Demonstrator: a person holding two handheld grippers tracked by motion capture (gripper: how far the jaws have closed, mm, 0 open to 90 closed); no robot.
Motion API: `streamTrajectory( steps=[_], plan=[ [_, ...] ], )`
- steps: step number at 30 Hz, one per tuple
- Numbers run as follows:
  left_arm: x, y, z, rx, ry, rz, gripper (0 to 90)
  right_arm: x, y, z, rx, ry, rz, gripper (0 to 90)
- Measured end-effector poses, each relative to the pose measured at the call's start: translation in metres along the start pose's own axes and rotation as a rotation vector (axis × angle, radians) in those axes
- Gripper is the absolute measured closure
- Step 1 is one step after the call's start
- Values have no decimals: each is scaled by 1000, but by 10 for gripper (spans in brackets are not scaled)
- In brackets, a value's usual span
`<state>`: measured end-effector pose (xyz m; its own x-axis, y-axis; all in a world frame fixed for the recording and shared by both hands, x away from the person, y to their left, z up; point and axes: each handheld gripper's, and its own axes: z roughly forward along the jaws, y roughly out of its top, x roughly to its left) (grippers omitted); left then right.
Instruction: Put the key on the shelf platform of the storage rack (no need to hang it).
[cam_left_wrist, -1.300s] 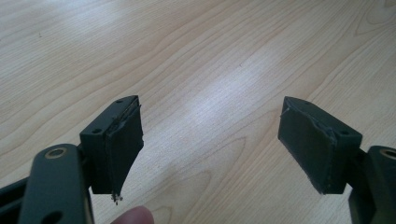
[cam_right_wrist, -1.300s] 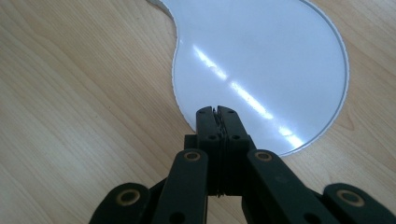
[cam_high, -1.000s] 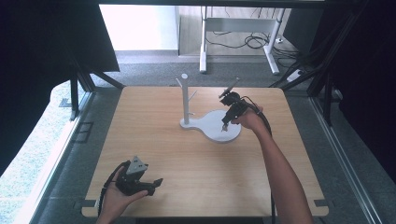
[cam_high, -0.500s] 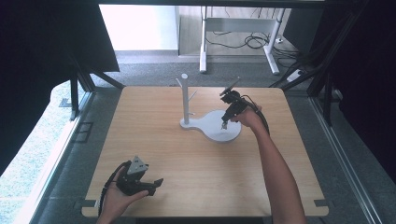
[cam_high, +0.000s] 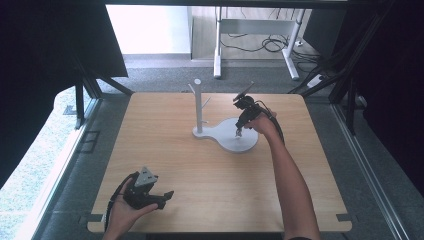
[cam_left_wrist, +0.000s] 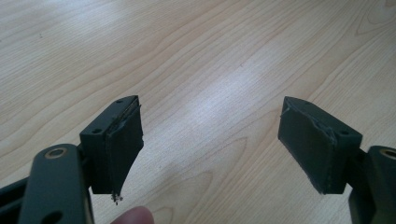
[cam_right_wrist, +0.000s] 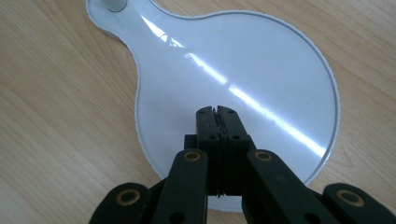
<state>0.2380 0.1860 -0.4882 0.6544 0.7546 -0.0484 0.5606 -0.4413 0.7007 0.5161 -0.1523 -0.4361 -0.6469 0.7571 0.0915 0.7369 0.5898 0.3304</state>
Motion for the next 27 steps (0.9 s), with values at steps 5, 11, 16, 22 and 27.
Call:
streamTrajectory(
  steps=[5, 11, 16, 22, 27],
  plan=[
    [0, 0, -1, -1, 1, -2, 223, 0, 2, 8, 2, -8, -3, 895],
    [0, 0, 0, 0, 0, 0, 223, -3, 3, 12, -8, -22, 10, 895],
    [0, -1, 0, 1, 0, -1, 223, -7, 0, 21, -4, -30, 30, 894],
    [1, -1, 1, 5, 1, -1, 223, -9, -3, 31, -1, -37, 39, 893],
    [1, -1, 1, 6, 2, 0, 223, -8, -3, 36, -20, -39, 48, 888]
  ],
)
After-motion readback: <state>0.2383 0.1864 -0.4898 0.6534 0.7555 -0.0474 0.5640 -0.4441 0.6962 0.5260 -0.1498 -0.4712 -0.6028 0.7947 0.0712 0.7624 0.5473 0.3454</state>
